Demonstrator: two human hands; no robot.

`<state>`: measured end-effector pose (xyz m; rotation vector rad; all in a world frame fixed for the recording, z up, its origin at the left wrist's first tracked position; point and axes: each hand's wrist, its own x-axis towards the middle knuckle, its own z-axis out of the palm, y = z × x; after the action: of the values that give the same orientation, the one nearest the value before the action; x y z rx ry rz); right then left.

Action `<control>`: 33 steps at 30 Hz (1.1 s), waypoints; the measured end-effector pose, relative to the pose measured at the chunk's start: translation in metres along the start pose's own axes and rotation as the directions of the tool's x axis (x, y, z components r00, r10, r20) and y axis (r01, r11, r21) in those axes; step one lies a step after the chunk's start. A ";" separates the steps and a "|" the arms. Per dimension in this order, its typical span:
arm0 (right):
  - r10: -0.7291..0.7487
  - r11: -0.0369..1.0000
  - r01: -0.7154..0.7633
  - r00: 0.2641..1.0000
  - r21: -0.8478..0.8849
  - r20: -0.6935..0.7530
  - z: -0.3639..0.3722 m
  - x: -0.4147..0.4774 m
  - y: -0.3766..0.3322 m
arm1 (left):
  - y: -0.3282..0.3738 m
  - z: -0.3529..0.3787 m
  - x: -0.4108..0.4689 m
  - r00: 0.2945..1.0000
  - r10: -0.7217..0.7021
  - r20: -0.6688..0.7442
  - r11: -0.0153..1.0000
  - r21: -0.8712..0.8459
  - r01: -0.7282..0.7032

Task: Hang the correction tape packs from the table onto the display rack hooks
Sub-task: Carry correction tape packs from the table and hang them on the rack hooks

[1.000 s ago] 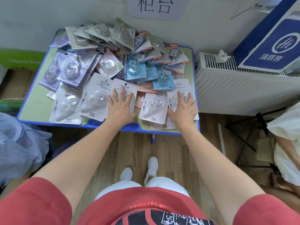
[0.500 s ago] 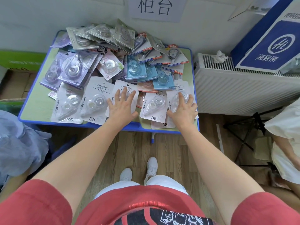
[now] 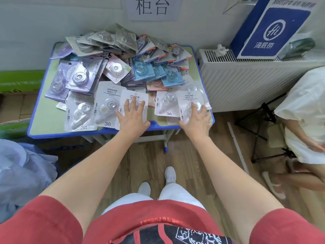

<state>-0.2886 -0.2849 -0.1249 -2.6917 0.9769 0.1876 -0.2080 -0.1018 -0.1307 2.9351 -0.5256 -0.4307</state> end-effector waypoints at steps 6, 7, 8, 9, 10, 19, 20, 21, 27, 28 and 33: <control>0.006 1.000 -0.006 1.000 0.027 -0.002 0.017 -0.045 0.015 | -0.004 0.009 -0.036 0.999 0.023 -0.040 0.999 -0.030 -0.024; 0.004 1.000 -0.004 1.000 0.029 0.004 0.019 -0.051 0.018 | -0.005 0.011 -0.043 0.999 0.025 -0.038 0.999 -0.023 -0.026; 0.002 1.000 -0.003 1.000 0.031 0.014 0.020 -0.058 0.021 | -0.005 0.013 -0.051 0.999 0.026 -0.036 1.000 -0.014 -0.027; -0.001 0.999 0.001 1.000 0.032 0.023 0.022 -0.066 0.024 | -0.005 0.016 -0.058 0.999 0.026 -0.035 1.000 -0.004 -0.026; -0.007 0.999 0.006 1.000 0.035 0.028 0.024 -0.073 0.028 | -0.004 0.019 -0.067 0.999 0.024 -0.035 1.000 0.001 -0.024; -0.048 0.994 0.044 0.998 0.097 0.033 0.042 -0.180 0.099 | 0.021 0.060 -0.183 0.999 0.028 -0.017 1.000 -0.012 -0.028; -0.045 0.994 0.038 0.997 0.105 0.062 0.045 -0.194 0.107 | 0.023 0.067 -0.199 1.000 0.025 -0.008 1.000 -0.004 -0.026; -0.042 0.994 0.033 0.996 0.104 0.083 0.047 -0.208 0.115 | 0.024 0.073 -0.215 1.000 0.025 0.001 1.000 0.007 -0.025; -0.007 0.992 -0.004 0.997 0.128 0.080 0.063 -0.293 0.148 | 0.025 0.104 -0.291 0.997 0.065 0.048 0.997 0.036 -0.067; 0.009 0.990 -0.018 0.998 0.136 0.068 0.066 -0.305 0.152 | 0.026 0.107 -0.299 0.995 0.078 0.057 0.996 0.043 -0.080; 0.118 0.967 -0.110 0.993 0.228 -0.018 0.081 -0.364 0.170 | 0.028 0.119 -0.337 0.979 0.193 0.070 0.977 0.076 -0.198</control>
<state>-0.6784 -0.1642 -0.1606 -2.4410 1.0927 0.0517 -0.5557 -0.0164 -0.1529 2.9159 -0.8517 -0.4877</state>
